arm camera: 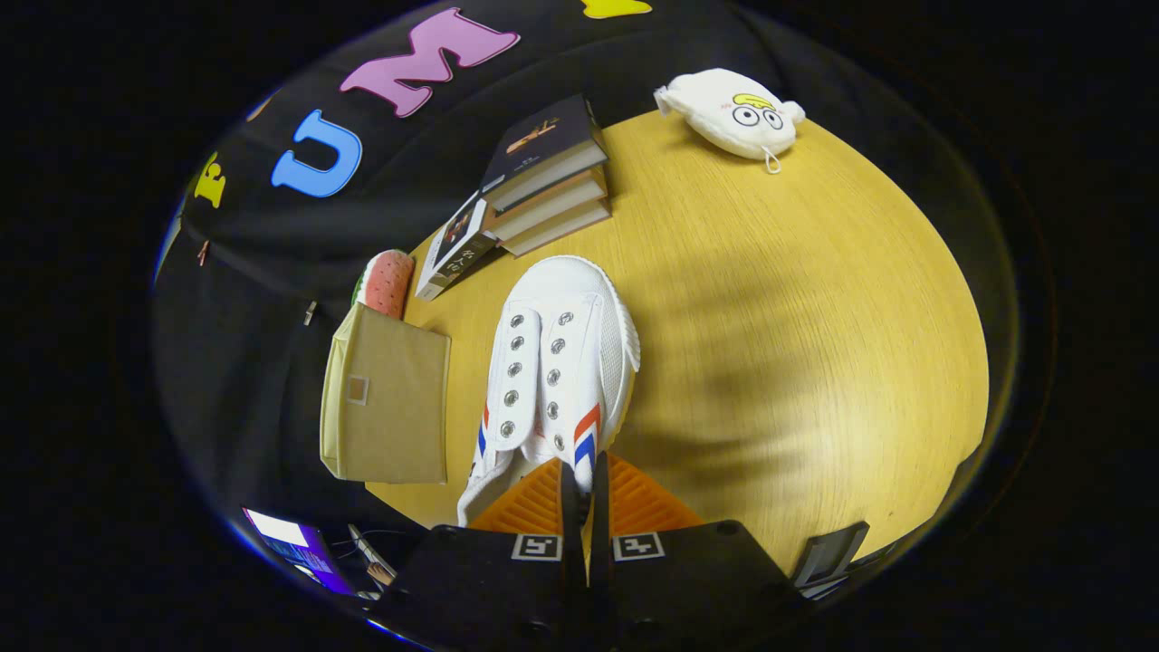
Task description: Open the storage box then place both shoes into the box .Put the left shoe in first, then the right shoe, with the right side of both shoes facing outward in a uniform manner.
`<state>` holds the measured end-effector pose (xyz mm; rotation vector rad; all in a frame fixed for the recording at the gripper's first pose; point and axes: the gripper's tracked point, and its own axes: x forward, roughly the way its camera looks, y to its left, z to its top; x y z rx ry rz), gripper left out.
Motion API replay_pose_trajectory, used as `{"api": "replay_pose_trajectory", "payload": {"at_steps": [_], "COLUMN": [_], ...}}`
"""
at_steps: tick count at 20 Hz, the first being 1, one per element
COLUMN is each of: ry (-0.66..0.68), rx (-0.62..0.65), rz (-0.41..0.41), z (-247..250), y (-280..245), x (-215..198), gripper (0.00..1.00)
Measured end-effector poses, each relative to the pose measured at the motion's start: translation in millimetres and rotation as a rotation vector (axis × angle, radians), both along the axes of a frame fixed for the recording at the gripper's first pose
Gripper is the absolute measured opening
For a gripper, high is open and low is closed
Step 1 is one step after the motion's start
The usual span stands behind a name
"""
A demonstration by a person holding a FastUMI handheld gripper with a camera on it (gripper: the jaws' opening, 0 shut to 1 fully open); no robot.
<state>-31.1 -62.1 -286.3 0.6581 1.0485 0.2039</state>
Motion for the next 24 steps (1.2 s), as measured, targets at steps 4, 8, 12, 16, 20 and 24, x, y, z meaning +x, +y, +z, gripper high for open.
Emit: {"api": "replay_pose_trajectory", "payload": {"at_steps": [4,8,12,16,20,24], "ry": [-0.071,-0.125,-0.167,-0.189,-0.176,-0.165], "rx": [-0.023,-0.018,-0.009,-0.02,-0.048,-0.08], "rz": [0.013,0.029,0.058,0.108,0.138,0.163], "z": [54.4,104.2,142.2,158.5,151.4,138.0], "y": [28.4,78.1,135.7,197.5,254.6,298.8], "x": [19.2,34.6,45.8,58.5,71.4,80.6], "gripper": [0.06,0.06,0.06,0.06,0.06,0.06]}}
